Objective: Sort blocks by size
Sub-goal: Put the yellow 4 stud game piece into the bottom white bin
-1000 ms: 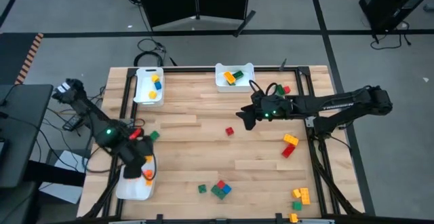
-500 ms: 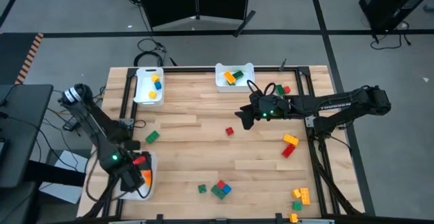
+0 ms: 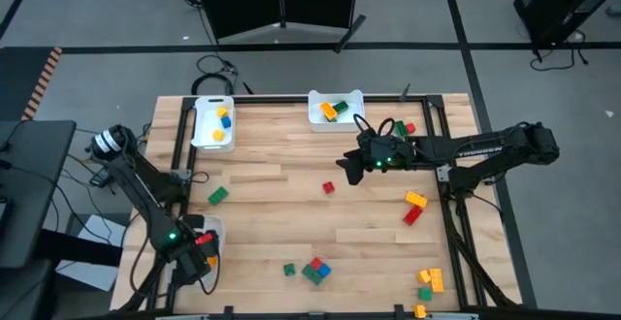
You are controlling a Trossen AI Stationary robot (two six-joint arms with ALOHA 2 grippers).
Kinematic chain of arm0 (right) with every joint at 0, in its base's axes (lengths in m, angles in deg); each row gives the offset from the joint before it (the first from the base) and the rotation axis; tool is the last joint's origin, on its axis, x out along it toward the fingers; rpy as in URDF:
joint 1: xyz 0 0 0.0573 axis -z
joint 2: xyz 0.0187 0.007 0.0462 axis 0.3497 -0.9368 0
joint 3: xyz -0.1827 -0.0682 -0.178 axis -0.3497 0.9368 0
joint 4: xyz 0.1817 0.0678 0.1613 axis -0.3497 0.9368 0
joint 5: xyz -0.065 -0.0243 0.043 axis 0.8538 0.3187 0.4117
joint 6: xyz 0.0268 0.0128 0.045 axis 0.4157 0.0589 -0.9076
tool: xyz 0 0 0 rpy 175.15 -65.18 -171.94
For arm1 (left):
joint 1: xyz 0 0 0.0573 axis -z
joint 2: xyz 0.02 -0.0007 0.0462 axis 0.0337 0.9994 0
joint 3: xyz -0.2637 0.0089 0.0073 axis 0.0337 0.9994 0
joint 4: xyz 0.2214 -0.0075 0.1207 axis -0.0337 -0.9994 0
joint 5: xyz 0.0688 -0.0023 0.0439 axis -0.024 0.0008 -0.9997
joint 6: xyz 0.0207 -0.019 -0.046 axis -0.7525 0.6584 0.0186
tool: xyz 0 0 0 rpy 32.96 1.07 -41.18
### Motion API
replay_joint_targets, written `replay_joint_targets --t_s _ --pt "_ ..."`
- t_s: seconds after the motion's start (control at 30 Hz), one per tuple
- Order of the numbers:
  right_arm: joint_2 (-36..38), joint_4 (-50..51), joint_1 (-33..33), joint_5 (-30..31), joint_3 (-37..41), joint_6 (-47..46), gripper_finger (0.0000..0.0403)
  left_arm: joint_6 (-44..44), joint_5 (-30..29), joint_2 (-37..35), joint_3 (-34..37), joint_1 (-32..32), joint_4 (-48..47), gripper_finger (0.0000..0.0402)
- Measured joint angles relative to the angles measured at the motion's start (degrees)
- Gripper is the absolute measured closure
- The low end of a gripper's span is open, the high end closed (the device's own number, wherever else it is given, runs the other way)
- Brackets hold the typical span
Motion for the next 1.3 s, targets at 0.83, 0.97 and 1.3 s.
replay_joint_targets --t_s 0.83,0.97,1.3 --pt "0.0 -0.35 0.0 -0.02 0.0 0.0 0.0183 2.67 -1.47 0.0 7.19 0.14 13.83 0.0244" --pt "0.0 -0.36 0.0 -0.02 0.0 0.0 0.0183 2.57 -0.52 0.0 7.19 0.14 16.39 0.0244" --pt "0.0 -0.32 0.0 -0.02 0.0 0.0 0.0183 2.63 -0.33 0.0 7.17 0.14 16.92 0.0218"
